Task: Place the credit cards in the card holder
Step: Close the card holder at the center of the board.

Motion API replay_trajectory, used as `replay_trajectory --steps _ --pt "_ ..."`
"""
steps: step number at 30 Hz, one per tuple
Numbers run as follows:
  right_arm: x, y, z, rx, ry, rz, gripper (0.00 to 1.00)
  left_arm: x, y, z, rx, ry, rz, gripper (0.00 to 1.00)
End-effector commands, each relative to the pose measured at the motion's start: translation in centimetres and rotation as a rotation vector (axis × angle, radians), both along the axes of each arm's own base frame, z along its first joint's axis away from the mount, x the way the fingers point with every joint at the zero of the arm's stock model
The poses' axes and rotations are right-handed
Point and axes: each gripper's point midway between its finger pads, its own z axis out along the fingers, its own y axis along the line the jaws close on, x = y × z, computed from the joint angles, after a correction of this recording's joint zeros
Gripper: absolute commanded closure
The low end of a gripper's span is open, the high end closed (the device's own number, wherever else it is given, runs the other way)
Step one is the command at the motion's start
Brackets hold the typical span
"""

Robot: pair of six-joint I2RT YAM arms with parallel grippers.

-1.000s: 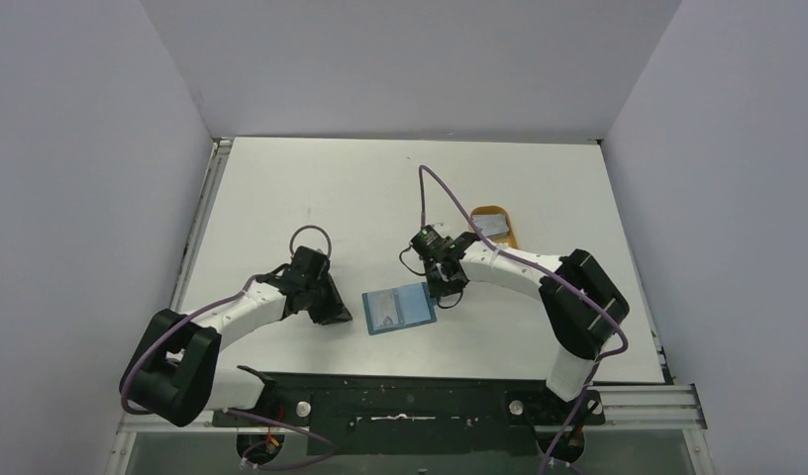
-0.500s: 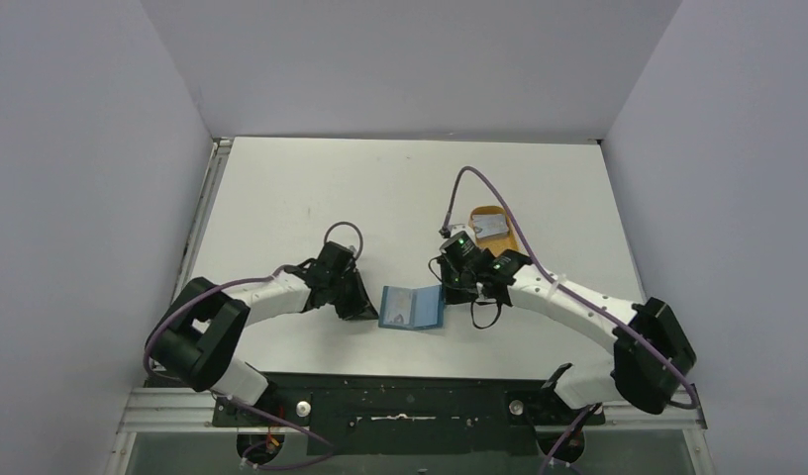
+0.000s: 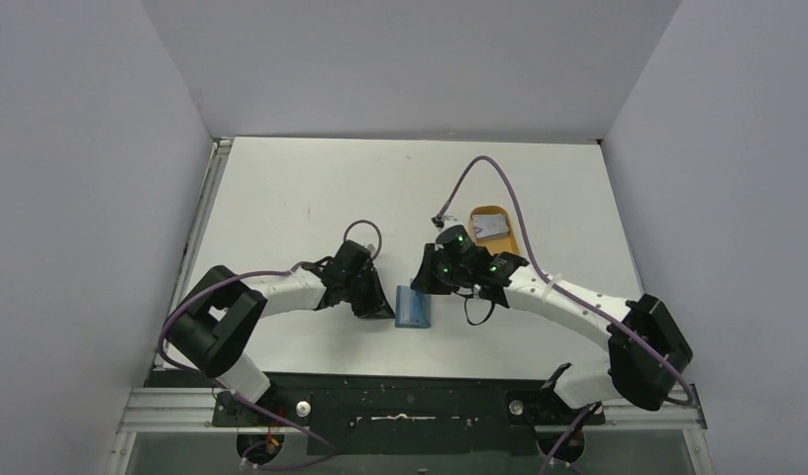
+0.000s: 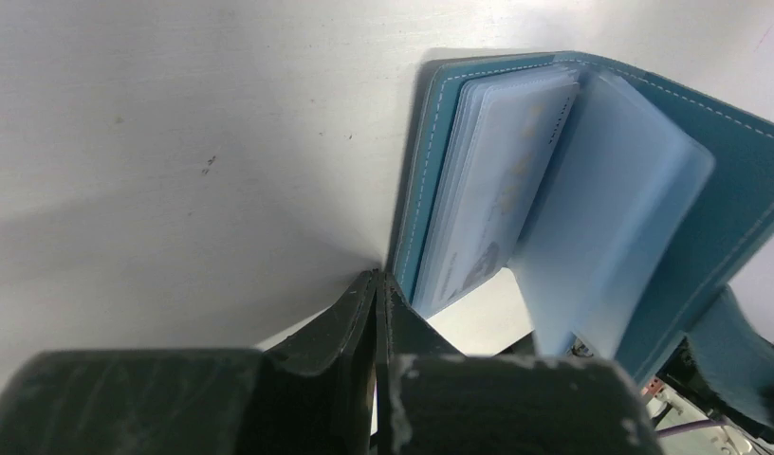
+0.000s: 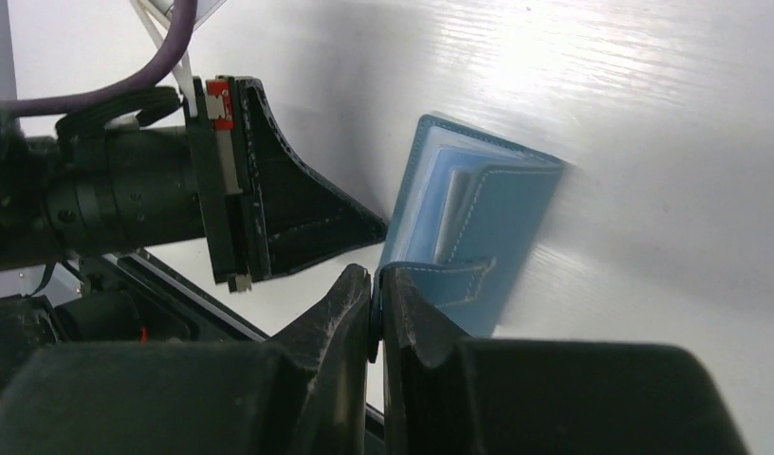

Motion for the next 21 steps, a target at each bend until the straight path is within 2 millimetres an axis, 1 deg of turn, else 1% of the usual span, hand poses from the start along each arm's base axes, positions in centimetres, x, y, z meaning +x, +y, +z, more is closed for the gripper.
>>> replay_trajectory --steps 1,3,4,8,10,13,17,18,19,20,21 --pt "2.1 3.9 1.0 0.1 -0.037 -0.013 1.0 -0.5 1.4 -0.7 0.062 -0.011 0.011 1.0" --pt "2.4 4.4 -0.1 0.086 -0.019 -0.025 1.0 -0.7 2.2 -0.4 0.08 -0.018 0.019 1.0" --pt "2.6 4.6 -0.5 0.082 -0.01 -0.027 1.0 -0.7 2.6 -0.1 0.086 -0.026 0.025 0.97" --pt "2.8 5.7 -2.2 0.073 0.026 -0.031 1.0 -1.1 4.6 0.8 0.124 -0.051 0.066 0.77" --pt "2.8 6.4 -2.7 0.073 0.038 -0.025 1.0 -1.1 5.4 1.8 0.127 -0.082 0.09 0.71" --pt "2.6 7.9 -2.9 0.077 0.048 0.003 1.0 -1.1 6.4 3.3 0.117 -0.133 0.123 0.63" --pt "2.0 9.9 -4.0 0.072 0.09 0.082 1.0 -0.9 7.1 5.1 0.083 -0.209 0.16 0.58" --pt "1.8 10.2 -4.4 0.062 0.1 0.102 0.95 -0.9 7.3 5.3 0.08 -0.222 0.17 0.56" --pt "1.6 10.5 -4.3 0.054 0.102 0.118 0.87 -0.8 7.6 5.5 0.077 -0.233 0.184 0.54" --pt "1.5 10.7 -4.1 0.052 0.094 0.131 0.75 -0.8 7.9 5.6 0.076 -0.244 0.196 0.52" --pt "1.4 10.9 -3.6 0.051 0.081 0.141 0.64 -0.8 8.2 5.9 0.072 -0.257 0.207 0.51"
